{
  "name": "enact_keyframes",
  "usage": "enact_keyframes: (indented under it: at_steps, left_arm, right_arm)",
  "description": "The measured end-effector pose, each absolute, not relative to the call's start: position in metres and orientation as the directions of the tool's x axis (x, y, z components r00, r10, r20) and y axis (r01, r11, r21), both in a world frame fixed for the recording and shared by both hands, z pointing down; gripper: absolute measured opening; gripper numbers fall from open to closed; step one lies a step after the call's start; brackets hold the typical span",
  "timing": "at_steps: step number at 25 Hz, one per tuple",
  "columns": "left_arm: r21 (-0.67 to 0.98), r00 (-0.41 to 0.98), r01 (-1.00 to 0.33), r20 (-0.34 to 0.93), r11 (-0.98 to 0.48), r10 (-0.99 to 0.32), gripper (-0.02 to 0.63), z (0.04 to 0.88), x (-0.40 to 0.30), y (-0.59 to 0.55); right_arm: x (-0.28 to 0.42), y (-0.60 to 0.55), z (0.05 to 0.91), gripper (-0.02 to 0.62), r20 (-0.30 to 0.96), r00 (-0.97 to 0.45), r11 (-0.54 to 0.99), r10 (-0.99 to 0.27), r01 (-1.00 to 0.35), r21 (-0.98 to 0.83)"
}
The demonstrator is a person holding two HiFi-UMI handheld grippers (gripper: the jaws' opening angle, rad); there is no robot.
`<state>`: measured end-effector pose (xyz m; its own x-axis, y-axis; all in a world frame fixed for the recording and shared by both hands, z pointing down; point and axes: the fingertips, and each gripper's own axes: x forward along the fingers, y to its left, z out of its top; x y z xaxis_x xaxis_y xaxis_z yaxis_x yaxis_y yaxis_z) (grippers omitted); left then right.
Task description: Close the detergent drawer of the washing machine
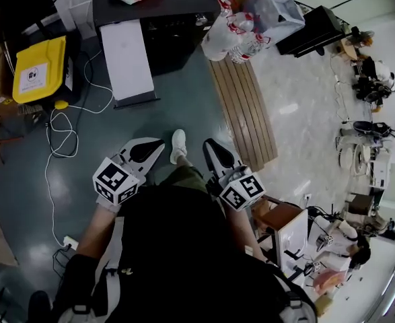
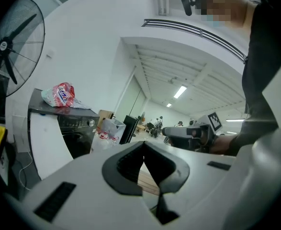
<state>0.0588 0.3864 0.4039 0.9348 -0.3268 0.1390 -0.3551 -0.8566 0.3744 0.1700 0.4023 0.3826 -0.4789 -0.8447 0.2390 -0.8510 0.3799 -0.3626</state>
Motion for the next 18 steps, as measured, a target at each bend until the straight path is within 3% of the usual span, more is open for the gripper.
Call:
enact_keyframes:
  at_steps: [9,18]
  left_arm:
    - [0.392,0.861,-0.508,0.208,-0.767,-0.464,0.011,0.415,0.087,0.293]
    - [0.401,0.723,-0.687,0.295,-0.606,-0.625,0.011,0.426,0.111,0.214]
  right_arm:
    - [0.203,0.289,0.405,0.038,0.247,-0.639,0.516,-0.728,-0.749,-0.416]
    - [0.221,0.188,0.422,0.038,0.262,-0.81,0.675,-0.525,-0.583,-0.451]
